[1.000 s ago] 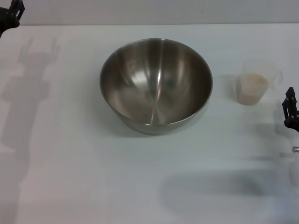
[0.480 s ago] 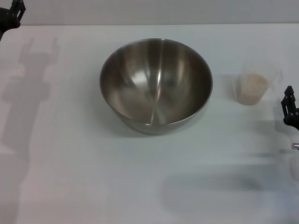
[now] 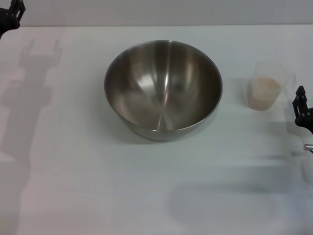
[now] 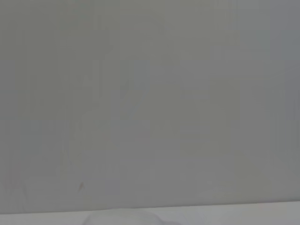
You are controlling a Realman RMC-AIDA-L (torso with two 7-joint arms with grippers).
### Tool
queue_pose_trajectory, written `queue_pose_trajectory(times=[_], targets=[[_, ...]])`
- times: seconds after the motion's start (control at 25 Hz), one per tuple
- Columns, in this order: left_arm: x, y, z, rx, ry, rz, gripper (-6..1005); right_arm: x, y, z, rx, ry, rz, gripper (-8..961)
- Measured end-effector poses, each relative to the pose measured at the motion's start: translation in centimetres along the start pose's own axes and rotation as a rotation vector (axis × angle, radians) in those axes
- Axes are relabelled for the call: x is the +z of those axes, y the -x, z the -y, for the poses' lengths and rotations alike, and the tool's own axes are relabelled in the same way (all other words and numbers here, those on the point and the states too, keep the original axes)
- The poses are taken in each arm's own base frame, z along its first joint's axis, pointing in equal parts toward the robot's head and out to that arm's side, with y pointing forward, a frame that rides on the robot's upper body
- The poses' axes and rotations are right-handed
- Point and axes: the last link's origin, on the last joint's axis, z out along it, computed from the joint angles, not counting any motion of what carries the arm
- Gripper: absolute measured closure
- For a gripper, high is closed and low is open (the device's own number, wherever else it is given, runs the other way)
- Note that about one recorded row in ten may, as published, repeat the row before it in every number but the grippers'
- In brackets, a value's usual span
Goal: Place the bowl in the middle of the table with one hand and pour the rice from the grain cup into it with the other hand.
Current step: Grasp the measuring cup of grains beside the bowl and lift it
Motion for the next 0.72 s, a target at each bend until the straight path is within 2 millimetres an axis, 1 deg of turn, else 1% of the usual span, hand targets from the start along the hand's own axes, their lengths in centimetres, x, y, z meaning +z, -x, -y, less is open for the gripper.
queue_pose_trajectory(times=[0.72], targets=[[0.1,-0.2,0.4,-0.004,-0.016,-0.013,301,1.1,0.0,-0.4,-0.009,0.022,-0.022,452]])
